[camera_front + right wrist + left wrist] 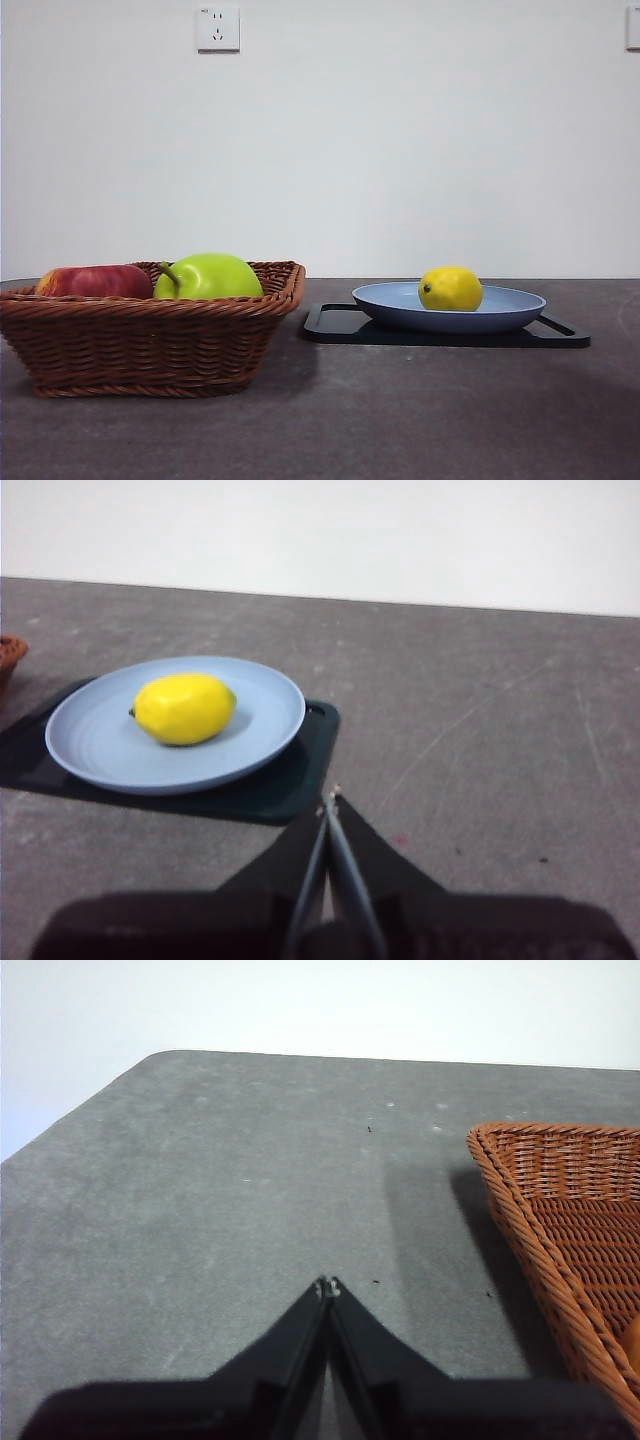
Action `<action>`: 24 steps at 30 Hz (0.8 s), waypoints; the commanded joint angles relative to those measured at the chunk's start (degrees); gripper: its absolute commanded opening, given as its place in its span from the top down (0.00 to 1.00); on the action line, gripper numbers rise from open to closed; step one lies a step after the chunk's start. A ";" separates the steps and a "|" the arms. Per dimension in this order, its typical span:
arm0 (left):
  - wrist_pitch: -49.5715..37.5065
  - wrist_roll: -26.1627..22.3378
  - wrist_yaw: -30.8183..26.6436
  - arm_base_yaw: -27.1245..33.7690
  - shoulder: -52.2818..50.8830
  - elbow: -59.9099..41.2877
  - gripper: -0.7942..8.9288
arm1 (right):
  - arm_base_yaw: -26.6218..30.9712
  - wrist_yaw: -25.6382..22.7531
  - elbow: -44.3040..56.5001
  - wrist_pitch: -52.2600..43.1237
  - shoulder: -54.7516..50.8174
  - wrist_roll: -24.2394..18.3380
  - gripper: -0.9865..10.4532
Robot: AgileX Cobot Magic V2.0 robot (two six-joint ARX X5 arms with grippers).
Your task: Take the lemon from the basket,put the lemon in the plate,hand out the plate
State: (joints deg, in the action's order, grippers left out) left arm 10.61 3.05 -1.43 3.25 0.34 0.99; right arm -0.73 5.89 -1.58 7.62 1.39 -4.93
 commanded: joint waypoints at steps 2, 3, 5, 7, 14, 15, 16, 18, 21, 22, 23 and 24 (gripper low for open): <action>-0.72 0.24 0.13 0.17 -0.22 -0.61 0.91 | -0.02 -0.15 1.11 0.42 -0.94 0.79 0.91; -0.72 0.24 0.13 0.17 -0.22 -0.61 0.91 | -0.02 -0.22 1.11 1.73 -1.11 1.07 0.91; -0.72 0.24 0.13 0.17 -0.22 -0.61 0.91 | -0.02 -0.28 1.09 2.51 -1.11 1.31 0.91; -0.74 0.24 0.13 0.17 -0.22 -0.61 0.91 | -0.04 -0.20 1.09 1.90 -1.14 1.46 0.91; -0.74 0.24 0.13 0.17 -0.22 -0.61 0.91 | -0.09 -0.39 1.09 1.40 -0.13 1.44 0.91; -0.74 0.24 0.13 0.17 -0.22 -0.61 0.91 | -0.09 -0.35 1.09 1.42 -0.13 1.44 0.91; -0.74 0.24 0.13 0.17 -0.22 -0.61 0.91 | -0.09 -0.35 1.09 1.42 -0.11 1.44 0.91; -0.74 0.24 0.13 0.17 -0.22 -0.61 0.91 | -0.09 -0.37 1.09 1.40 -0.11 1.44 0.91; -0.74 0.24 0.13 0.17 -0.22 -0.61 0.91 | -0.09 -0.35 1.09 1.42 -0.11 1.44 0.91; -0.74 0.24 0.13 0.17 -0.22 -0.61 0.91 | -0.09 -0.35 1.09 1.42 -0.11 1.44 0.91; -0.74 0.24 0.13 0.17 -0.22 -0.61 0.91 | -0.09 -0.35 1.09 1.42 -0.11 1.44 0.91; -0.74 0.24 0.13 0.17 -0.22 -0.61 0.91 | -0.09 -0.35 1.09 1.42 -0.11 1.44 0.91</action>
State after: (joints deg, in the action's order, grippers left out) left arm 10.61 3.05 -1.43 3.25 0.34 0.99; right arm -0.73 5.58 -0.84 9.19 1.34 -4.05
